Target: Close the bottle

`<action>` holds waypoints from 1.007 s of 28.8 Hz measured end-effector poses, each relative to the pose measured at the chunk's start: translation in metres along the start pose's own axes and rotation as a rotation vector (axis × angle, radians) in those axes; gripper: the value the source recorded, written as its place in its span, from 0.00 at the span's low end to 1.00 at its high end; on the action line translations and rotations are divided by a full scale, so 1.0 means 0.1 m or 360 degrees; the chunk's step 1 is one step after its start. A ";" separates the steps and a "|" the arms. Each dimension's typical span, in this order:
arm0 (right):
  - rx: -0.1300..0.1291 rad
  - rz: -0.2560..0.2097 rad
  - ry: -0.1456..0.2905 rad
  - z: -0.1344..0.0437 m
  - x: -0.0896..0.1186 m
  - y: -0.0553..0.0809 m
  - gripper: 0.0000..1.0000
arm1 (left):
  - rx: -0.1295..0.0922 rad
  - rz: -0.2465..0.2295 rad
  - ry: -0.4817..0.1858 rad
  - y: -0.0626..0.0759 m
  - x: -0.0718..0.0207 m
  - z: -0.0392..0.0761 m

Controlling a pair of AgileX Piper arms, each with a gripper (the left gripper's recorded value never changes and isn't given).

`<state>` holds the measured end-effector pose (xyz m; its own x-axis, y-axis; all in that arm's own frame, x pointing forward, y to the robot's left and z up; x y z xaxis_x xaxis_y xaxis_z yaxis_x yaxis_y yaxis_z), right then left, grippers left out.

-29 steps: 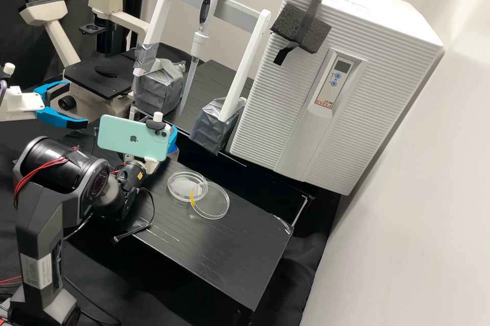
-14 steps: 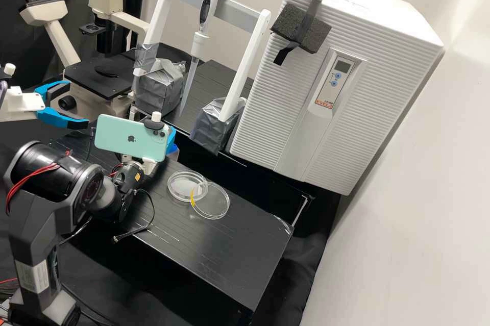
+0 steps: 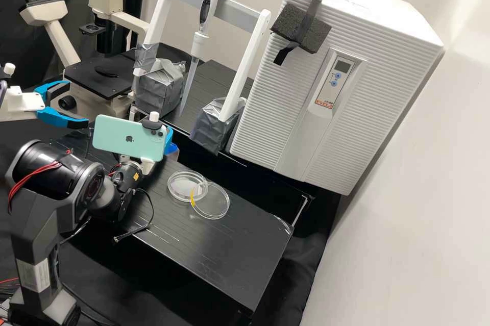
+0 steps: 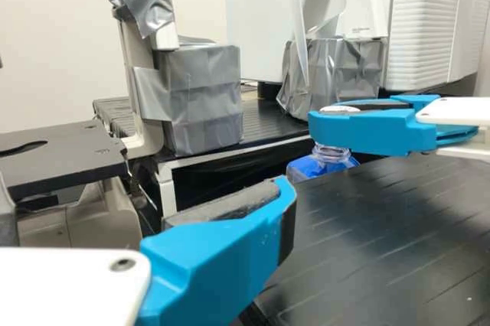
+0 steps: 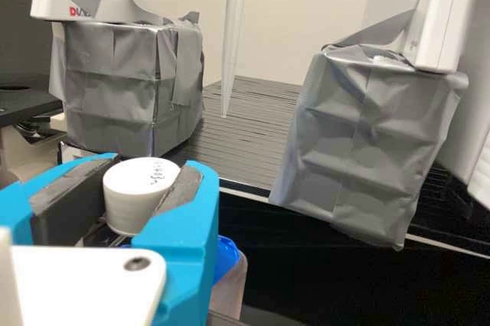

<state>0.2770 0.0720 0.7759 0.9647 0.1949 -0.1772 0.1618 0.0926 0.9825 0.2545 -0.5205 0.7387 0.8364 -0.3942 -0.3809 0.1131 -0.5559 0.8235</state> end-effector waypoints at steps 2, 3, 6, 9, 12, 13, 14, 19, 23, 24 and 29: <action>0.0000 -0.0002 -0.0001 0.00 0.01 0.00 0.00 | 0.0000 0.0000 0.0000 0.00 0.000 0.00; 0.0000 0.0001 0.0001 0.00 0.02 0.00 0.00 | 0.0000 0.0000 0.0000 0.00 0.000 0.00; 0.0000 0.0004 0.0004 0.00 0.03 0.01 0.00 | 0.0000 0.0000 0.0000 0.00 0.000 0.00; 0.0000 0.0002 0.0002 0.00 0.05 0.00 0.00 | 0.0000 0.0000 0.0000 0.00 0.000 0.00; -0.0001 0.0005 0.0005 0.00 0.06 0.01 0.00 | 0.0000 0.0000 0.0000 0.00 0.000 0.00; -0.0001 0.0011 0.0009 -0.01 0.07 0.01 0.00 | 0.0000 0.0000 0.0000 0.00 0.000 0.00; -0.0001 0.0013 0.0011 -0.01 0.07 0.02 0.00 | 0.0000 0.0000 0.0000 0.00 0.000 0.00; -0.0002 0.0012 0.0010 -0.01 0.10 0.02 0.00 | 0.0000 0.0000 0.0000 0.00 0.000 0.00; -0.0002 0.0013 0.0010 -0.01 0.13 0.02 0.00 | 0.0000 0.0000 0.0000 0.00 0.000 0.00; -0.0002 0.0013 0.0010 -0.01 0.13 0.03 0.00 | 0.0000 0.0000 0.0000 0.00 0.000 0.00; -0.0001 0.0002 0.0001 0.01 0.14 0.01 0.00 | 0.0000 0.0000 0.0000 0.00 0.000 0.00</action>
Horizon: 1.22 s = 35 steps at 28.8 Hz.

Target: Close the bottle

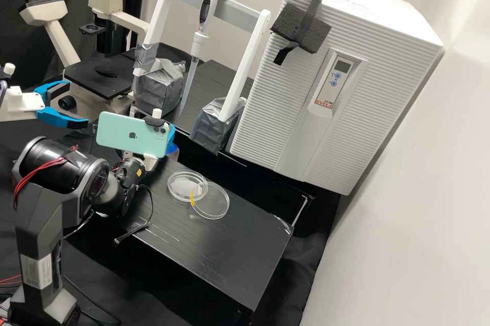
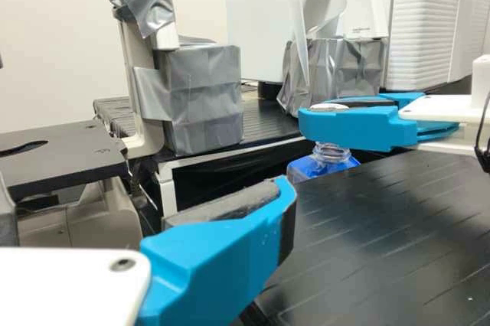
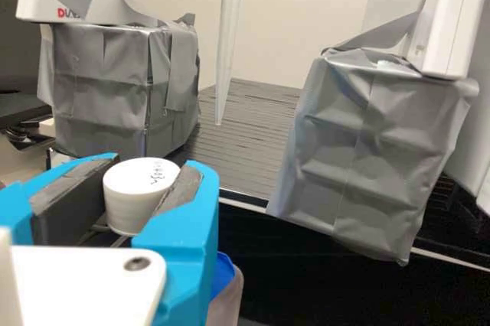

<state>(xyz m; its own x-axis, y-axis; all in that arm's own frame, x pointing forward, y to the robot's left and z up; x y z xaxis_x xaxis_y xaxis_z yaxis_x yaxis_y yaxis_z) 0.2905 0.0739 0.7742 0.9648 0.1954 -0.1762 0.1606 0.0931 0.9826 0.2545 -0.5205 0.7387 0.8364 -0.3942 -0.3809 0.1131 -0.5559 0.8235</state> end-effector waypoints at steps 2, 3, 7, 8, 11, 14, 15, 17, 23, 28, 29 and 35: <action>0.0000 0.0000 0.0000 0.00 0.00 0.00 0.00 | 0.0000 0.0000 0.0000 0.00 0.000 0.00; 0.0000 0.0000 0.0000 0.00 0.00 0.00 0.00 | 0.0000 0.0000 0.0000 0.00 0.000 0.00; 0.0002 0.0008 -0.0014 0.03 0.00 0.01 0.00 | 0.0000 0.0000 0.0000 0.00 0.000 0.00; 0.0002 0.0006 -0.0021 0.04 0.01 0.01 0.00 | 0.0000 0.0000 0.0000 0.00 0.000 0.00; 0.0003 0.0011 -0.0034 0.06 0.01 0.01 0.00 | 0.0000 0.0000 0.0000 0.00 0.000 0.00; 0.0003 0.0016 -0.0048 0.09 0.01 0.03 0.00 | -0.0001 0.0000 -0.0001 0.00 0.001 0.00; 0.0003 0.0011 -0.0053 0.09 0.01 0.03 0.00 | -0.0001 0.0000 -0.0001 0.00 0.001 0.00; 0.0005 0.0011 -0.0056 0.09 0.00 0.02 0.00 | -0.0001 0.0000 -0.0001 0.00 0.001 0.00; 0.0008 -0.0018 -0.0059 0.10 -0.06 -0.04 0.00 | -0.0002 0.0000 -0.0001 0.00 0.001 0.01; 0.0008 -0.0017 -0.0049 0.08 -0.07 -0.04 1.00 | 0.0005 0.0001 -0.0004 0.00 0.005 0.02; 0.0007 -0.0014 -0.0047 0.08 -0.07 -0.04 1.00 | 0.0005 0.0001 -0.0006 0.00 0.005 0.02; 0.0009 -0.0019 -0.0051 0.08 -0.07 -0.04 1.00 | 0.0017 0.0001 -0.0006 0.00 0.005 0.02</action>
<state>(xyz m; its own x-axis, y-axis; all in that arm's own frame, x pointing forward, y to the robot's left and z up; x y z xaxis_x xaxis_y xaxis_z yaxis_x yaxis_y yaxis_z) 0.2845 0.0646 0.7719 0.9690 0.1628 -0.1860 0.1732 0.0896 0.9808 0.2536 -0.5222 0.7372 0.8344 -0.3971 -0.3822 0.1070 -0.5635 0.8191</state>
